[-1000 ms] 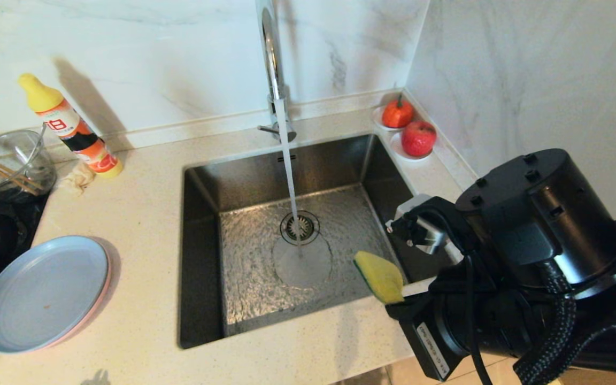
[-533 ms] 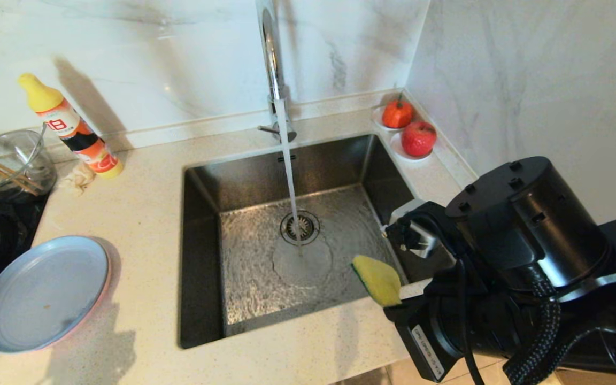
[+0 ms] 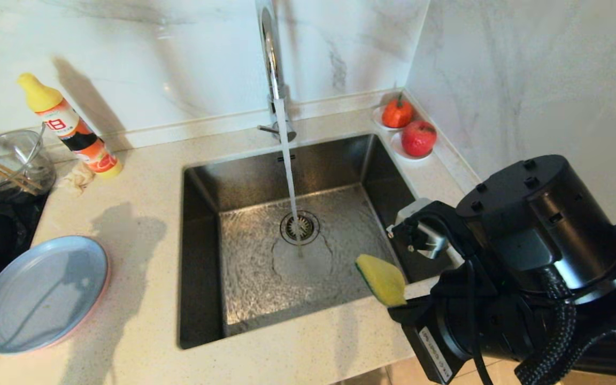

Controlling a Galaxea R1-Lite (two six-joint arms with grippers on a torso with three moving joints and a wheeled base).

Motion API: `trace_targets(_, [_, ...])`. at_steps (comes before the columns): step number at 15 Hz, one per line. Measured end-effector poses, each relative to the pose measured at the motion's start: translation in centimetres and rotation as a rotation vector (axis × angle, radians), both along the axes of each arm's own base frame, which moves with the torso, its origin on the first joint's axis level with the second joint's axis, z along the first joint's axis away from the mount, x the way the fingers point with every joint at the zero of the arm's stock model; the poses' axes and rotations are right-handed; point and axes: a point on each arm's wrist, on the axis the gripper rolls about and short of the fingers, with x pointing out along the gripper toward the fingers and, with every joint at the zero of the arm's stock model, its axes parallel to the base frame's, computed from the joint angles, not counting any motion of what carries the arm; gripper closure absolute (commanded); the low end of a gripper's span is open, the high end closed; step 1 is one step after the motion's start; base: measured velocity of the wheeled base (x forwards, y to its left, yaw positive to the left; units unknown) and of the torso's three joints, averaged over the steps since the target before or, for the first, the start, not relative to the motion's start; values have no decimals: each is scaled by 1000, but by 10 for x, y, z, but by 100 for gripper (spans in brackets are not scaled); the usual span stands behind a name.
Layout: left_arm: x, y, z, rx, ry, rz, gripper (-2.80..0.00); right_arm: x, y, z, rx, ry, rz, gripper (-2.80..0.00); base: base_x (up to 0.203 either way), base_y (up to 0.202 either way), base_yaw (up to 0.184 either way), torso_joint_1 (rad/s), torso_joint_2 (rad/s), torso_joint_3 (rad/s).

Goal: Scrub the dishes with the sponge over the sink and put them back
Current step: Wash the plate

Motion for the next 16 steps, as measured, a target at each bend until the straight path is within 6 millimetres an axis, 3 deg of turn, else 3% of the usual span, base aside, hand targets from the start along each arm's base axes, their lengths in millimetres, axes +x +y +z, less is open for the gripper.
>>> trace_targets(5, [97, 34, -29, -158, 232, 121, 0, 1, -1, -1, -3, 4, -4, 0, 0, 0, 0, 0, 0, 0])
trace_targets(8, [135, 67, -50, -304, 291, 149, 0, 1, -1, -5, -10, 14, -2, 0, 0, 0, 0, 0, 0, 0])
trace_targets(11, [150, 90, -61, -413, 294, 149, 0, 1, -1, -9, -20, 25, -1, 0, 0, 0, 0, 0, 0, 0])
trace_targets(16, [157, 129, -65, -583, 259, 120, 0, 1, 0, -11, -25, 29, -1, 0, 0, 0, 0, 0, 0, 0])
